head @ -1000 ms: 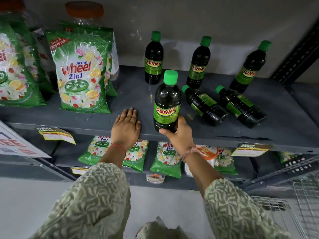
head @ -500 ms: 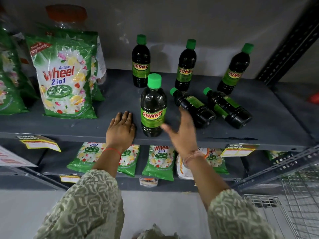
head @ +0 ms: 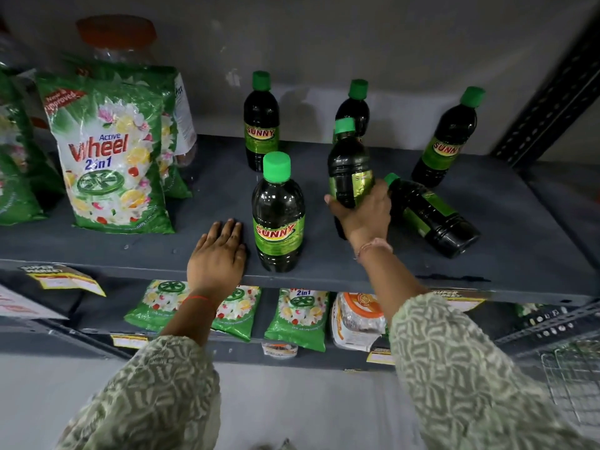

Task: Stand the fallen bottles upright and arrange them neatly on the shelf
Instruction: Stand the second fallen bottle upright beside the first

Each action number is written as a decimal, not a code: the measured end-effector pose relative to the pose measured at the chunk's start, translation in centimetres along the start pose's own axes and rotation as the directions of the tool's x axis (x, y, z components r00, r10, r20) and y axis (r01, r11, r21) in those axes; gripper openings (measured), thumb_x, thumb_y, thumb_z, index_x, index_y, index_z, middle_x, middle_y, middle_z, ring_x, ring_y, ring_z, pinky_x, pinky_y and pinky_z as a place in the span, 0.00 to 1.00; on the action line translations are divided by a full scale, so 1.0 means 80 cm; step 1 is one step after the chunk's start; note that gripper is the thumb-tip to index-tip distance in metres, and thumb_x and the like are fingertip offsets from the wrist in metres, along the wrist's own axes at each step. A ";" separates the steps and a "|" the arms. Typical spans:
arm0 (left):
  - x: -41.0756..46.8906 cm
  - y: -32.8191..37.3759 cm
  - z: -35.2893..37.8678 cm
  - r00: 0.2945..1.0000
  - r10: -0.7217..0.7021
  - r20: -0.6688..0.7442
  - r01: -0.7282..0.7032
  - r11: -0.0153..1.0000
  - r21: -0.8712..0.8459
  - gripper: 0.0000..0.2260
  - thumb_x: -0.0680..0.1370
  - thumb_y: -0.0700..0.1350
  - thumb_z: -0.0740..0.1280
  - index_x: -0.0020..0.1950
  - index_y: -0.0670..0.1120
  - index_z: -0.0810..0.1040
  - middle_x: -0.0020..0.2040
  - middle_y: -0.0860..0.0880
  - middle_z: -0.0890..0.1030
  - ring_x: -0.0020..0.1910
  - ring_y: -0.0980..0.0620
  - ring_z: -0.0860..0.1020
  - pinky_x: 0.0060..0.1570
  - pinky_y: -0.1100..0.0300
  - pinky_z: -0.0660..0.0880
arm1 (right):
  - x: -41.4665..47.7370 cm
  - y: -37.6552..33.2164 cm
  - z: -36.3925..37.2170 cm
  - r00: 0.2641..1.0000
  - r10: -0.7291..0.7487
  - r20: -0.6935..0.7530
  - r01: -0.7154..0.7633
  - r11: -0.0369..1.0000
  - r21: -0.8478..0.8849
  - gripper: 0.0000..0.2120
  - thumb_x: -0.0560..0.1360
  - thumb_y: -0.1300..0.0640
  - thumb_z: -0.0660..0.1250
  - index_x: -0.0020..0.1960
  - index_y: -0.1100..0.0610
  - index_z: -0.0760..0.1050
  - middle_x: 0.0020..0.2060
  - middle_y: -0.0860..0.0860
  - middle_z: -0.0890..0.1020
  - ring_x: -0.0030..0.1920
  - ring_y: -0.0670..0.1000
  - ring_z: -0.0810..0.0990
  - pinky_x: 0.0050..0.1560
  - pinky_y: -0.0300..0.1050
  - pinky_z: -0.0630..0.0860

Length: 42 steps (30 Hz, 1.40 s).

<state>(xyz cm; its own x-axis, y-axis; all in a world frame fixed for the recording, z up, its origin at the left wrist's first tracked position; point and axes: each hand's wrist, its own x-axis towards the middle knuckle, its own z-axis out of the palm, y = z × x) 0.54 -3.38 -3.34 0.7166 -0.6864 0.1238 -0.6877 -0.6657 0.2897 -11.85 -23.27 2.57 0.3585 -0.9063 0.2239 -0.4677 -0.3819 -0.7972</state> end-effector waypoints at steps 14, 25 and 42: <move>-0.001 0.000 0.000 1.000 -0.009 -0.018 0.009 1.000 0.008 0.34 0.69 0.57 0.38 0.71 0.46 0.61 0.74 0.47 0.63 0.74 0.47 0.57 0.73 0.52 0.54 | -0.022 0.024 0.023 0.998 0.064 0.022 -0.068 0.943 0.326 0.46 0.58 0.57 0.72 0.72 0.55 0.56 0.63 0.58 0.71 0.62 0.57 0.71 0.65 0.57 0.70; 0.000 0.000 0.001 1.000 -0.008 -0.002 0.008 1.000 -0.002 0.27 0.74 0.52 0.46 0.72 0.46 0.60 0.74 0.48 0.62 0.74 0.47 0.57 0.73 0.52 0.53 | -0.016 0.036 0.012 0.983 0.070 0.170 -0.135 0.903 0.407 0.41 0.62 0.67 0.74 0.68 0.57 0.56 0.51 0.47 0.74 0.52 0.50 0.76 0.50 0.36 0.73; -0.002 0.000 -0.001 1.000 -0.001 -0.001 0.001 1.000 -0.005 0.31 0.72 0.56 0.41 0.72 0.47 0.59 0.75 0.48 0.61 0.74 0.47 0.56 0.73 0.52 0.53 | 0.009 0.057 -0.011 0.931 0.017 0.365 -0.096 0.975 0.199 0.54 0.53 0.48 0.78 0.72 0.56 0.55 0.70 0.57 0.61 0.71 0.58 0.60 0.72 0.57 0.59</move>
<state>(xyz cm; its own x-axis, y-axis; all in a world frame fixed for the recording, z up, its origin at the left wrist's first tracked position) 0.45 -3.23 -3.28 0.7174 -0.6854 0.1248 -0.6864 -0.6648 0.2948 -14.42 -25.86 -0.45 0.6209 -0.7838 -0.0099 -0.3299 -0.2498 -0.9104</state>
